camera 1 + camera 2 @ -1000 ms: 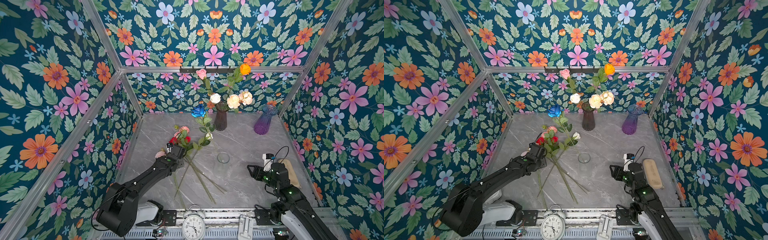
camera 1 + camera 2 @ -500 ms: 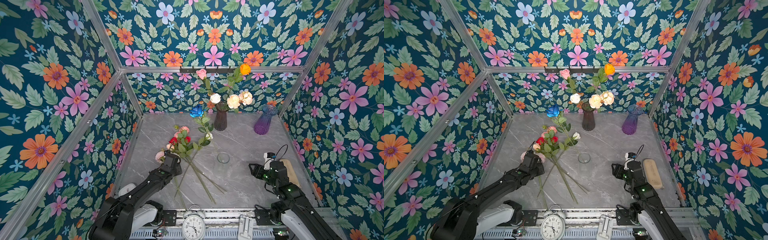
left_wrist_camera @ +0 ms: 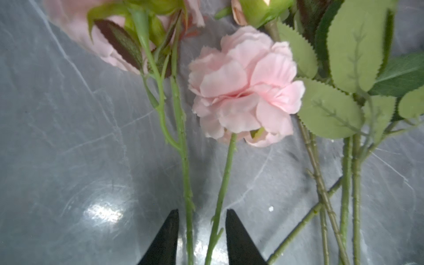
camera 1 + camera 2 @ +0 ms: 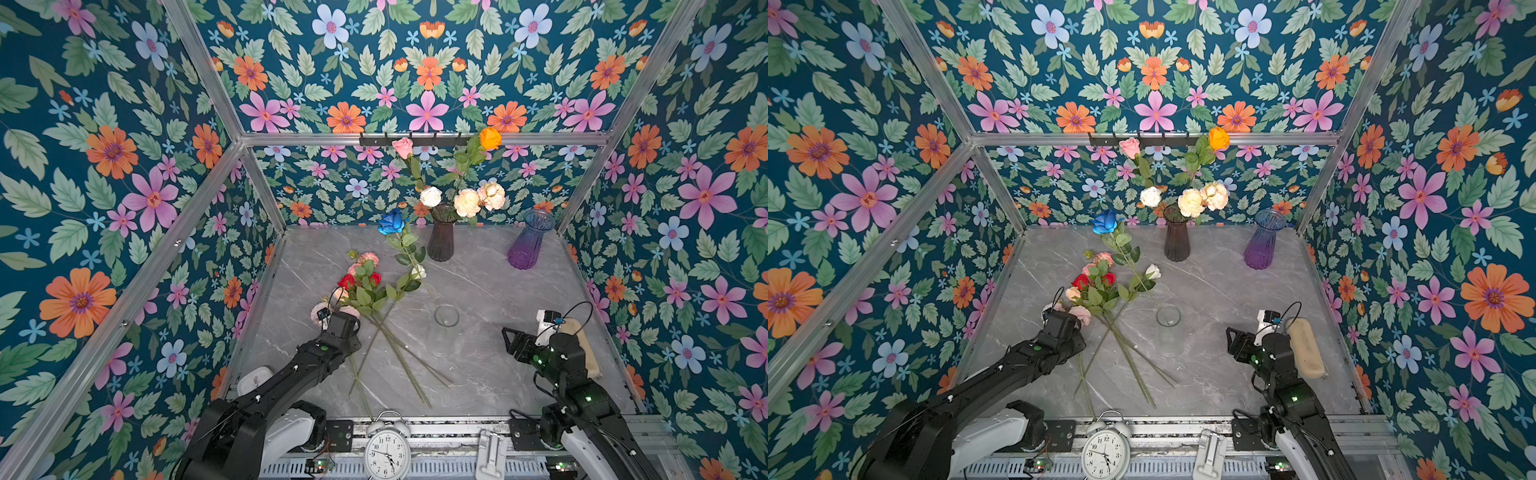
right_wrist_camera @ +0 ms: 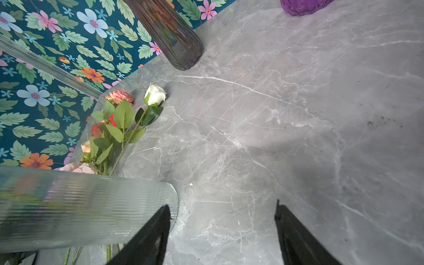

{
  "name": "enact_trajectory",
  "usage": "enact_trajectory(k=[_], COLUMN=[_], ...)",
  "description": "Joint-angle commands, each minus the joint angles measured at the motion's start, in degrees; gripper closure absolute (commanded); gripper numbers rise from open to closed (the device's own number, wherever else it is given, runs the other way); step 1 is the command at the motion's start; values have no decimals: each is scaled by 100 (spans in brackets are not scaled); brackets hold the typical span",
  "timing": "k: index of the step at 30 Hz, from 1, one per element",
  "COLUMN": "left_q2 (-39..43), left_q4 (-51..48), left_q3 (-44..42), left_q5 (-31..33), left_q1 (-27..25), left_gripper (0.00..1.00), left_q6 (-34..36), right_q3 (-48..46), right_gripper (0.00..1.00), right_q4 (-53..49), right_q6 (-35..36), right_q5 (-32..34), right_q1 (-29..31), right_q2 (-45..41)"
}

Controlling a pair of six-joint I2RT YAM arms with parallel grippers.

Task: Arrange the flowers into the vase
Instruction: 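Grasp the pink rose stems in the bunch with the left gripper, then lift the two pink roses high above the table with the left gripper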

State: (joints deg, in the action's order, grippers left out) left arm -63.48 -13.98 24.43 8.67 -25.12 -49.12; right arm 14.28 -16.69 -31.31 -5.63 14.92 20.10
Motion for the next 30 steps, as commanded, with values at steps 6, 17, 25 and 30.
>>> enact_trajectory(k=[6,17,25,30], left_q2=[-700,-288,1097,1561], left_q4=[-404,-643,-1096,380], left_q3=[440,851,2554,3290], left_q5=[172,498,2081,2482], left_q1=[3,78,104,104], left_gripper=[69,100,100,100], left_q6=[-52,191,1070,2082], right_q3=[4,-50,78,84], right_gripper=[27,27,27,27], right_q4=[-229,-293,-162,-252], right_q6=[152,30,-92,-198], right_q5=[-305,-107,84,265], right_q1=[2,0,2,2], right_q2=[-428,-623,-3,-32])
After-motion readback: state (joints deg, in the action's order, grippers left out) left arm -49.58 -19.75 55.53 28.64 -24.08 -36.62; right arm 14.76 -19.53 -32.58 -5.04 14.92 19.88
